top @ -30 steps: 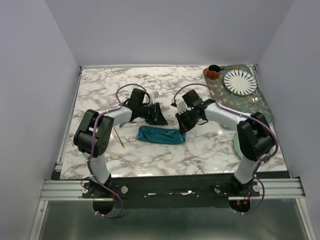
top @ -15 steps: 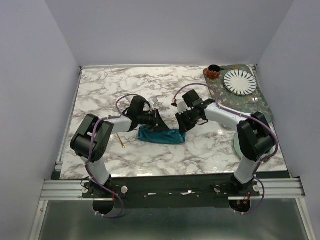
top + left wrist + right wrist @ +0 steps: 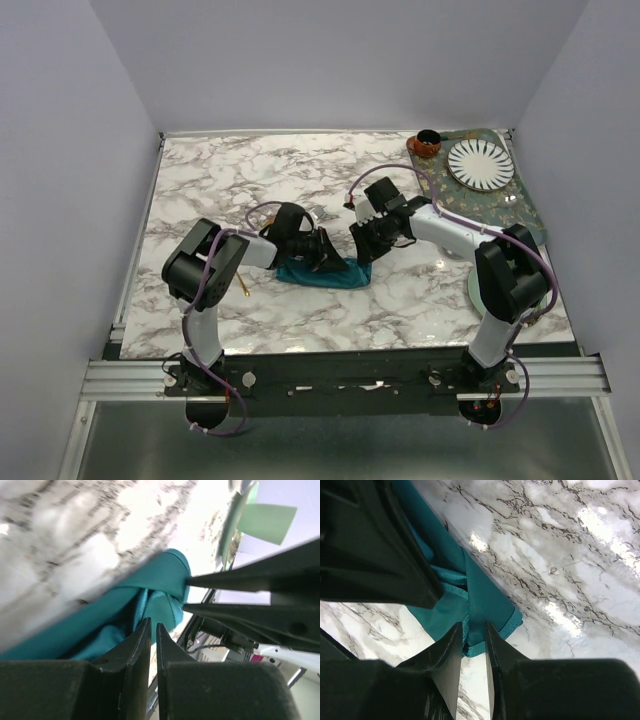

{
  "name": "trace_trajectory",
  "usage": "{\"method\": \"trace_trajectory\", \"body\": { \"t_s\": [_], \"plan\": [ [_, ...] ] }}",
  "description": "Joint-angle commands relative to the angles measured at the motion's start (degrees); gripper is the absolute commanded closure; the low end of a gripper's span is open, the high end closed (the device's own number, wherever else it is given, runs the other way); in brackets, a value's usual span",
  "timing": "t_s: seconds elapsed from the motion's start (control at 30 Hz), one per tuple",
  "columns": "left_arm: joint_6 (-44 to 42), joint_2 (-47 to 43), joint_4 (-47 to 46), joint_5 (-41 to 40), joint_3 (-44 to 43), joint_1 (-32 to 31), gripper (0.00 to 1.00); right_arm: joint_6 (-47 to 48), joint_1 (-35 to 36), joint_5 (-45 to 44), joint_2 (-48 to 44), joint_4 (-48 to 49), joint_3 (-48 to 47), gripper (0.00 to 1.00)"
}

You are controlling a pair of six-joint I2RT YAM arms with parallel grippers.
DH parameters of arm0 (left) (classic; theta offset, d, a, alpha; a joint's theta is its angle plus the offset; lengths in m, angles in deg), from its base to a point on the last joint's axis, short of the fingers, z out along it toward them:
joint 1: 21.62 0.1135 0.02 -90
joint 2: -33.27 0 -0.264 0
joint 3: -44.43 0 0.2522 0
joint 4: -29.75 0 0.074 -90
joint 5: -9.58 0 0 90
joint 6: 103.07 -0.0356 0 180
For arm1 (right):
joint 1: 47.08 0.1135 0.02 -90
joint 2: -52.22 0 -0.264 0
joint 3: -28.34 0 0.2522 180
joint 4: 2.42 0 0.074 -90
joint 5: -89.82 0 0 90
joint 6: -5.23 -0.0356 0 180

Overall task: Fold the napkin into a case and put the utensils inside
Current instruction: Stuff the top corner of the smaller-rectangle-folded napkin into the folded napkin.

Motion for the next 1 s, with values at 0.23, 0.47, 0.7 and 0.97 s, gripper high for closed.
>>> {"method": "trace_trajectory", "body": {
  "t_s": [0.23, 0.47, 0.7, 0.97],
  "plan": [
    [0.37, 4.32, -0.67, -2.65, -3.01, -0.04, 0.82, -0.22, 0.49, -1.54, 3.64, 0.45, -2.16, 0.69],
    [-0.69, 4.41, -0.76, -2.57, -3.01, -0.56, 0.82, 0.04, 0.49, -4.26, 2.43, 0.45, -3.04, 0.99],
    [-2.44, 5.20, 0.30, -3.09, -3.01, -0.56, 0.84, 0.57, 0.75, -2.60, -0.57, -1.83, -2.60, 0.99],
    [-4.92, 1.16, -3.38, -1.26, -3.02, -1.62, 0.85, 0.40, 1.28, -0.04, -0.31, -2.01, 0.04, 0.99]
  ]
}}
